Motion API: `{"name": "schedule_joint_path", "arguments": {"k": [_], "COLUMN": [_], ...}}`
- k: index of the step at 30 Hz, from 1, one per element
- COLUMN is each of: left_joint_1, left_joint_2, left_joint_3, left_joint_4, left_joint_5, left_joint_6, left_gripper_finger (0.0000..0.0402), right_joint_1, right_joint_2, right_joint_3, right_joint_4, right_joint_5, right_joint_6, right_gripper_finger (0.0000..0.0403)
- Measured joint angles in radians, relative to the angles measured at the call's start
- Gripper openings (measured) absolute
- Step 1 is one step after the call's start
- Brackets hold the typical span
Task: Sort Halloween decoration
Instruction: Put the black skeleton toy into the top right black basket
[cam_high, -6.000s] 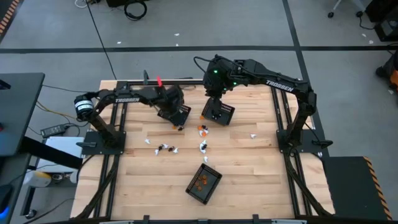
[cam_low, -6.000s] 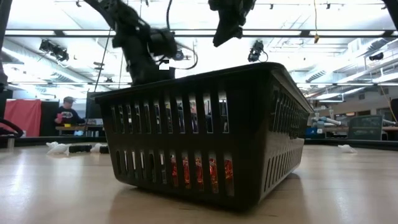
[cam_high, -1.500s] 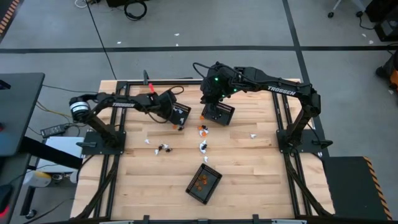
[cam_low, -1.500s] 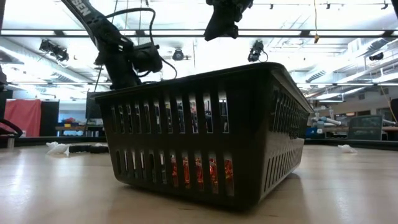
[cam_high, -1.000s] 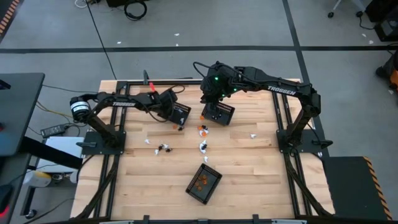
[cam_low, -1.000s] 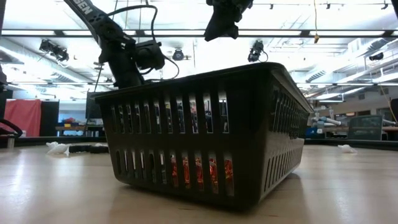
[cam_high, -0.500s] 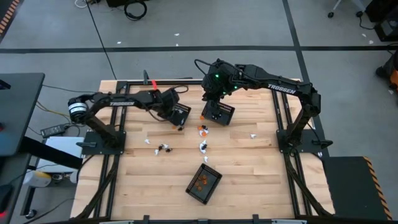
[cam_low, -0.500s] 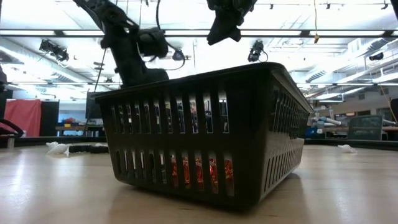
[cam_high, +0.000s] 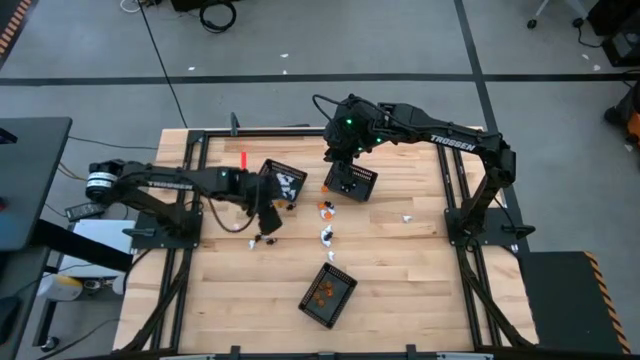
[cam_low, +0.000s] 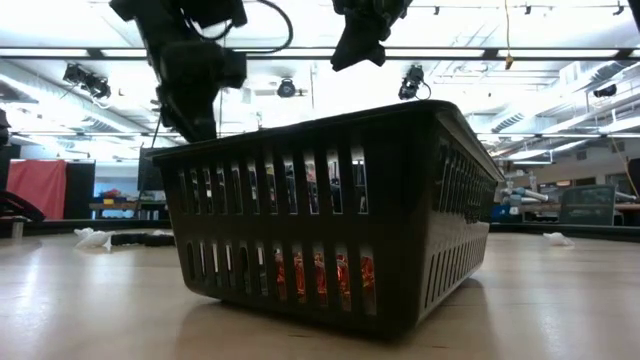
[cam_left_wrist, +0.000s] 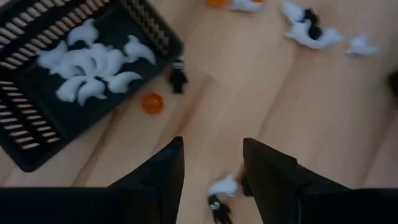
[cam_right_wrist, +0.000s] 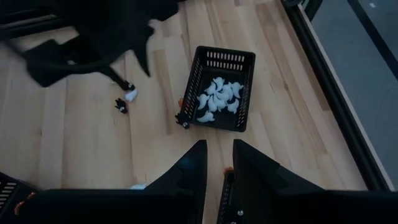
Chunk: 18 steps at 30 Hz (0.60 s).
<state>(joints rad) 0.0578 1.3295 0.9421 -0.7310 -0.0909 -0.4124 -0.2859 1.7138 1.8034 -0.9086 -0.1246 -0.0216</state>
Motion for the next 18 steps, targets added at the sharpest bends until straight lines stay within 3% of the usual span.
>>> {"name": "schedule_joint_path", "arguments": {"k": [5, 11, 18], "left_joint_1": [-0.091, -0.157, -0.226], "left_joint_2": [0.013, 0.015, 0.115], "left_joint_3": [-0.003, -0.072, -0.117], "left_joint_4": [-0.021, 0.089, 0.228], "left_joint_5": [-0.049, -0.025, -0.02], "left_joint_6": [-0.027, -0.093, -0.104], "left_gripper_finger": [0.0171, 0.0171, 0.0171], "right_joint_1": [0.002, 0.008, 0.008], "right_joint_2": [0.0, 0.0, 0.0], "right_joint_3": [0.0, 0.0, 0.0], "right_joint_4": [0.001, 0.002, 0.002], "right_joint_5": [0.0, -0.005, -0.008], "right_joint_6": [0.0, -0.005, -0.007], "right_gripper_finger": [0.0083, 0.0083, 0.0083]}}
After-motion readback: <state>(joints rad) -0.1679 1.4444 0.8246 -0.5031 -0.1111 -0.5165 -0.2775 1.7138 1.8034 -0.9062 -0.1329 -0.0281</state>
